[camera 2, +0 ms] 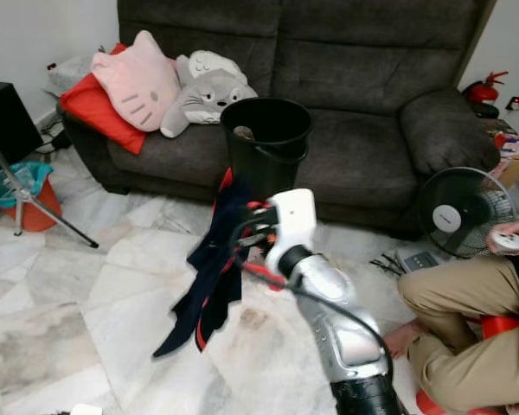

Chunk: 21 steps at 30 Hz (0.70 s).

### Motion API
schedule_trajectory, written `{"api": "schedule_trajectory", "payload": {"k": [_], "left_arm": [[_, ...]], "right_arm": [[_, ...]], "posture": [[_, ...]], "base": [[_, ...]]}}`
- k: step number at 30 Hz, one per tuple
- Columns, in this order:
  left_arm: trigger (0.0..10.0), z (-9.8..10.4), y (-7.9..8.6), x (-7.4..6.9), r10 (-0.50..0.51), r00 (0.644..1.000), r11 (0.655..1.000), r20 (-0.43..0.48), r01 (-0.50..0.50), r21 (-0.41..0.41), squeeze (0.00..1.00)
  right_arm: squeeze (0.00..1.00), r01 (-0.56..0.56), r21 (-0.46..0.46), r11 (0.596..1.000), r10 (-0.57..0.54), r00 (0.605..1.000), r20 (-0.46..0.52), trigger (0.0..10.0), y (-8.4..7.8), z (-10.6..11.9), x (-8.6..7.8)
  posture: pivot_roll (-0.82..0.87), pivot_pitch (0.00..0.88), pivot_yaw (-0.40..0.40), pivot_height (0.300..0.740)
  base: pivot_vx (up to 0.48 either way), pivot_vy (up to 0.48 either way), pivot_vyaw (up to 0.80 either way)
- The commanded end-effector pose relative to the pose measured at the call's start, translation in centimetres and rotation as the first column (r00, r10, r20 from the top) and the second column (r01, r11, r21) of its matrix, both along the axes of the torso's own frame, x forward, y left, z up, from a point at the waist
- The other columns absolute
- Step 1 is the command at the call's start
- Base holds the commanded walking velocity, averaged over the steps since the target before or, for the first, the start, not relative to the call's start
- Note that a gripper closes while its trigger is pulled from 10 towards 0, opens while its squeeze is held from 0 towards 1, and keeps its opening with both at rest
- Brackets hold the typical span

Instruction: Hang hanger

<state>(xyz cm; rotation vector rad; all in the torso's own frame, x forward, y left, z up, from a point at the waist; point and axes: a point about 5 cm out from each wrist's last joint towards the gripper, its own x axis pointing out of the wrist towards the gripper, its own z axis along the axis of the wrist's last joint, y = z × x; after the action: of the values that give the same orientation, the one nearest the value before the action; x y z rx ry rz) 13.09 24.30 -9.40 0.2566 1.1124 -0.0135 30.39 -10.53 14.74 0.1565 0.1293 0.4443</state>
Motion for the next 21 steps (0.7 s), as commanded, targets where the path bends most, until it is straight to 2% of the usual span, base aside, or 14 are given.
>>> {"api": "schedule_trajectory", "payload": {"k": [1, 4, 7, 9, 12, 15, 16, 20, 21], "left_arm": [[10.0, 0.0, 0.0, -0.1, -0.005, 1.0, 1.0, -0.012, 0.006, 0.005, 0.0], [10.0, 0.0, 0.0, -0.1, -0.008, 1.0, 1.0, -0.013, 0.008, 0.005, 0.0], [10.0, -0.1, 0.0, -0.1, -0.01, 1.0, 1.0, -0.014, 0.01, 0.005, 0.0], [10.0, -0.1, 0.0, -0.1, -0.008, 1.0, 1.0, -0.014, 0.008, 0.005, 0.0], [10.0, -0.1, -0.1, -0.2, -0.005, 1.0, 1.0, -0.014, 0.005, 0.005, 0.0], [10.0, -0.1, -0.1, -0.2, 0.002, 1.0, 1.0, -0.01, -0.002, 0.003, 0.0], [10.0, -0.1, 0.0, -0.3, 0.007, 1.0, 1.0, -0.006, -0.007, 0.004, 0.0], [10.0, -0.1, 0.0, -0.4, 0.011, 1.0, 1.0, -0.004, -0.011, 0.006, 0.0], [10.0, -0.1, 0.0, -0.5, 0.012, 1.0, 1.0, -0.004, -0.012, 0.008, 0.0]], "right_arm": [[0.0, 0.074, 0.007, 0.997, -0.074, 0.997, 0.014, 10.0, -1.2, 0.3, 0.6], [0.0, 0.194, 0.031, 0.981, -0.193, 0.981, -0.028, 10.0, -3.0, -0.6, 1.1], [0.0, 0.352, 0.008, 0.936, -0.351, 0.934, -0.073, 10.0, -5.4, -2.1, 1.4], [0.0, 0.46, -0.061, 0.886, -0.464, 0.88, -0.097, 10.0, -7.5, -4.0, 1.1], [0.0, 0.505, -0.117, 0.855, -0.516, 0.852, -0.091, 10.0, -8.6, -5.3, 0.5], [0.0, 0.551, -0.134, 0.824, -0.563, 0.822, -0.085, 10.0, -9.1, -6.0, -0.2], [0.0, 0.616, -0.141, 0.775, -0.625, 0.78, -0.034, 10.0, -10.0, -5.5, -0.8], [0.0, 0.656, -0.149, 0.74, -0.664, 0.747, -0.013, 10.0, -10.8, -5.0, -1.5], [0.0, 0.654, -0.203, 0.729, -0.661, 0.75, 0.041, 10.0, -11.2, -4.7, -1.9]], "posture": [[0.04, 0.0, -0.005, 0.732], [0.04, 0.0, -0.003, 0.732], [0.04, 0.0, -0.003, 0.732], [0.04, 0.0, -0.002, 0.732], [0.04, 0.0, -0.001, 0.732], [0.05, 0.0, -0.003, 0.732], [0.05, 0.0, -0.003, 0.732], [0.05, 0.0, 0.003, 0.732], [0.04, 0.0, 0.007, 0.732]], "base": [[0.0, 0.0, 0.0], [0.0, 0.0, 0.0], [0.0, 0.0, 0.0], [0.0, 0.0, 0.0], [0.0, 0.0, 0.0], [0.0, 0.0, 0.0], [0.0, 0.0, 0.0], [0.0, 0.0, 0.0], [0.0, 0.0, 0.0]]}}
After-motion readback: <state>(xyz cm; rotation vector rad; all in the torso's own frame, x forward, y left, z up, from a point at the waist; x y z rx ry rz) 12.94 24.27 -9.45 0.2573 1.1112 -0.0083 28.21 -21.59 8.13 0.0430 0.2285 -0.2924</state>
